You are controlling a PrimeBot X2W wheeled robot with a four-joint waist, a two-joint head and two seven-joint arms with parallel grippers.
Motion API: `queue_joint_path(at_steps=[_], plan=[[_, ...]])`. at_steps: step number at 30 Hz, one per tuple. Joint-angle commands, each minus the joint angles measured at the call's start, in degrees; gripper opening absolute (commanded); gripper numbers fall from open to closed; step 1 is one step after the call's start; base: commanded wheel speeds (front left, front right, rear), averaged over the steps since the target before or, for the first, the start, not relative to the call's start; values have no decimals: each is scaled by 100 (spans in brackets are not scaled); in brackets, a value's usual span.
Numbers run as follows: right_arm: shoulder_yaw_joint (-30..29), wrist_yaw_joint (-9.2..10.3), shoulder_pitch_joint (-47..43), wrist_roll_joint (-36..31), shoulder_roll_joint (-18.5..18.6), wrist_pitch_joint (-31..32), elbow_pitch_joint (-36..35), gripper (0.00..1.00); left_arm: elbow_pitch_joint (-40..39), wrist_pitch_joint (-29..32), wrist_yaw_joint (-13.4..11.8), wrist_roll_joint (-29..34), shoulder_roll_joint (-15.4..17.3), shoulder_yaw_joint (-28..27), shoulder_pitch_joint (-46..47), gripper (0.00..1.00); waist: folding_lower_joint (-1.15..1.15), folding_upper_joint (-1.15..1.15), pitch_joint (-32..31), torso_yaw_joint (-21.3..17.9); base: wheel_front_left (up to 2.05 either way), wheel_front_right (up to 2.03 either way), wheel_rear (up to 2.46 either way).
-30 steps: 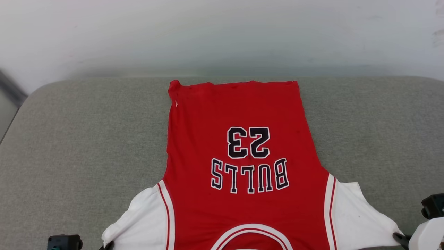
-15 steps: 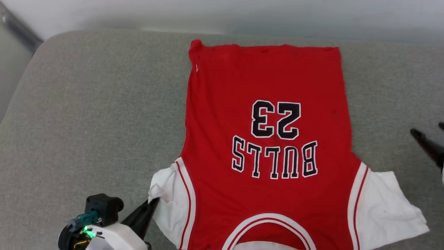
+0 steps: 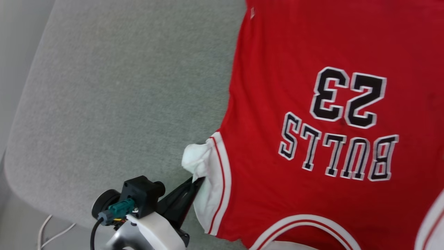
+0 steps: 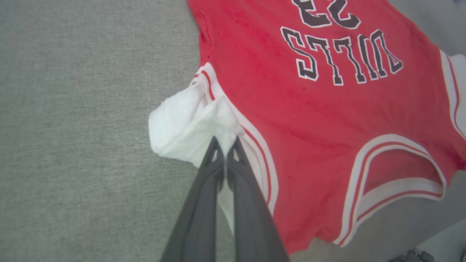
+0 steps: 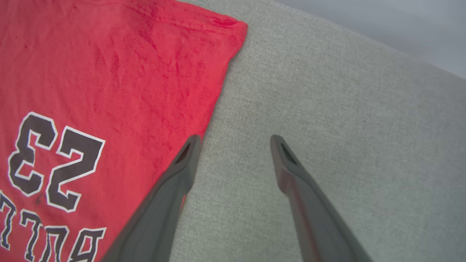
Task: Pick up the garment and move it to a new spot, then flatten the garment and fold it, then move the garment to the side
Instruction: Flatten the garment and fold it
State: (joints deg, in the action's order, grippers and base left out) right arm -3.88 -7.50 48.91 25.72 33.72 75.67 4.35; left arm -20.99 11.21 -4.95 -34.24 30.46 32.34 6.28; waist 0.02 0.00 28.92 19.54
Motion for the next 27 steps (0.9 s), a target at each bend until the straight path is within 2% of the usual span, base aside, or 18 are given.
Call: queue_joint_path(at_steps=[1,11,15,20,21,22,27], plan=[[-52,3,225,-155,-30,141,106,100,-68,12,34,32,-44,38,104,0,-2,0,448,470,0,0,0],[-409,3,1262,-1363,-156,892,715,100,-237,22,188,72,-165,202,369,0,-2,0,884,993,0,0,0],[-464,2,1335,-1600,-183,1018,824,100,-196,-36,216,67,-237,260,370,0,-2,0,972,1094,0,0,0],[-509,3,1019,-1691,-233,1164,965,100,-106,-135,252,59,-271,285,379,0,-2,0,1031,1148,0,0,0],[-502,3,934,-1683,-253,1209,996,46,-86,-138,252,58,-268,288,376,0,-2,0,1024,1146,0,0,0],[-492,3,872,-1670,-267,1253,999,0,-68,-147,259,55,-258,288,369,0,-2,0,1019,1139,0,0,0],[-575,2,769,-1662,-334,1304,969,0,-9,-180,268,46,-238,267,399,0,-2,0,970,1093,0,0,0]])
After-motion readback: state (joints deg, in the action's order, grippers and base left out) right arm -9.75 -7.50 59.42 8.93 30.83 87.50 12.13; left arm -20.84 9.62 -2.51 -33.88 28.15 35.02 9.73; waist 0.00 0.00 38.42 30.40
